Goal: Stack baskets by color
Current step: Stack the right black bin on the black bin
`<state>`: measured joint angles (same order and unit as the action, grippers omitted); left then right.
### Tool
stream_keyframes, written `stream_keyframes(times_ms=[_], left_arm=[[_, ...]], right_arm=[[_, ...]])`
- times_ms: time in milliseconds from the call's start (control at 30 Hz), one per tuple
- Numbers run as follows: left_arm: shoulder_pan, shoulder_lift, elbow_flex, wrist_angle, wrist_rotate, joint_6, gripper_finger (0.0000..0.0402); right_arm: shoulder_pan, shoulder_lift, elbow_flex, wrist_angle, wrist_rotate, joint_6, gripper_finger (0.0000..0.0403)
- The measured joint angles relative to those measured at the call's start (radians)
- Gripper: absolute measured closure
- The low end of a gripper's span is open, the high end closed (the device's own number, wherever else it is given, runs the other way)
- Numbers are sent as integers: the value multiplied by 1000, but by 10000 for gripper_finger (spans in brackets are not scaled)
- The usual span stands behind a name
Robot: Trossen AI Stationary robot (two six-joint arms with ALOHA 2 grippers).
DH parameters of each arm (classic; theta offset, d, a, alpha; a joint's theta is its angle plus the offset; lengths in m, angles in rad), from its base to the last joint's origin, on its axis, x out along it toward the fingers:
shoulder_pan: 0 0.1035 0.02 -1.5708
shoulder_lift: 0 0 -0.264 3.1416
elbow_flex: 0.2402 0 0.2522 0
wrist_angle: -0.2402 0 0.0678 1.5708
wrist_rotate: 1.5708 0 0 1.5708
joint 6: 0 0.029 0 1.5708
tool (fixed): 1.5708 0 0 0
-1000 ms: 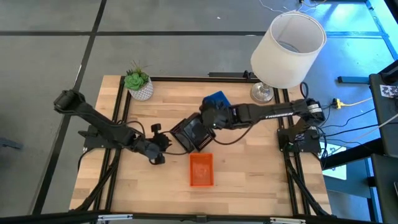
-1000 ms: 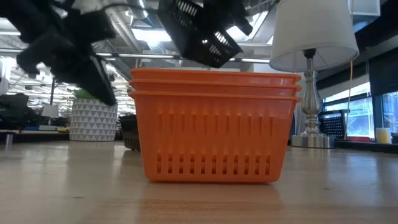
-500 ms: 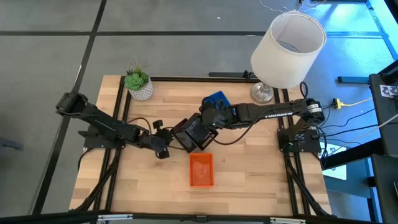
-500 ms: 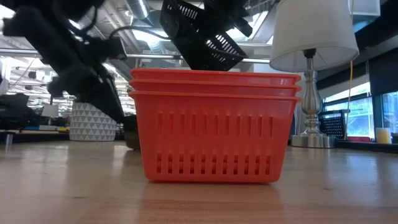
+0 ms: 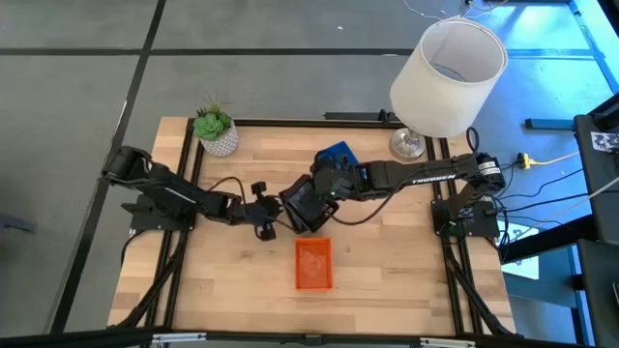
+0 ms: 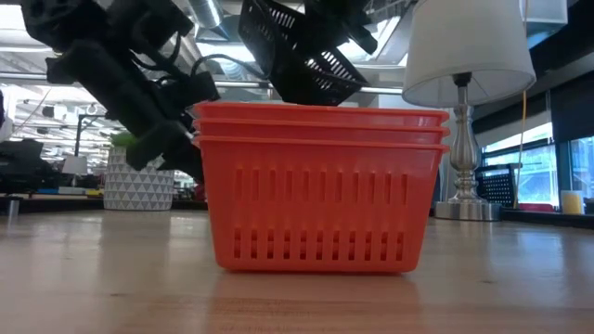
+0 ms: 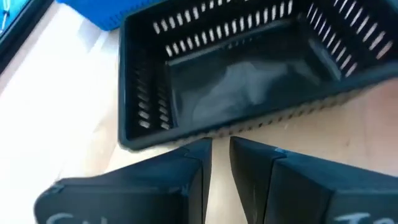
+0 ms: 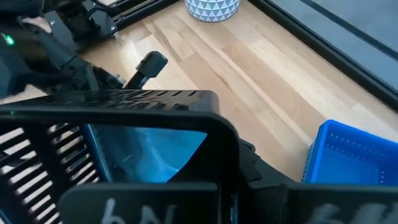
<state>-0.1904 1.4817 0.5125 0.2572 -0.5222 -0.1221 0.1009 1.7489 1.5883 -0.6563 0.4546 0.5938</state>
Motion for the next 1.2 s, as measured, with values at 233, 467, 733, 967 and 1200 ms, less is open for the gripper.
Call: stream_keyframes(times_ms=[233, 467, 733, 967, 1200], left_arm=[[-74, -148, 0, -210, -115, -16, 351], [-193, -372, -1, -388, -150, -61, 351], [-307, -570, 0, -409, -150, -13, 351], [-353, -640, 0, -429, -154, 2, 351], [-374, -641, 0, -432, -176, 1, 351]], right_arm=[[-6, 0, 0, -9, -6, 114, 403], [-60, 0, 0, -91, -44, 302, 403], [-145, 49, 0, -91, -233, 401, 403], [-183, 146, 0, -67, -359, 400, 403], [-201, 211, 0, -56, -404, 387, 403]])
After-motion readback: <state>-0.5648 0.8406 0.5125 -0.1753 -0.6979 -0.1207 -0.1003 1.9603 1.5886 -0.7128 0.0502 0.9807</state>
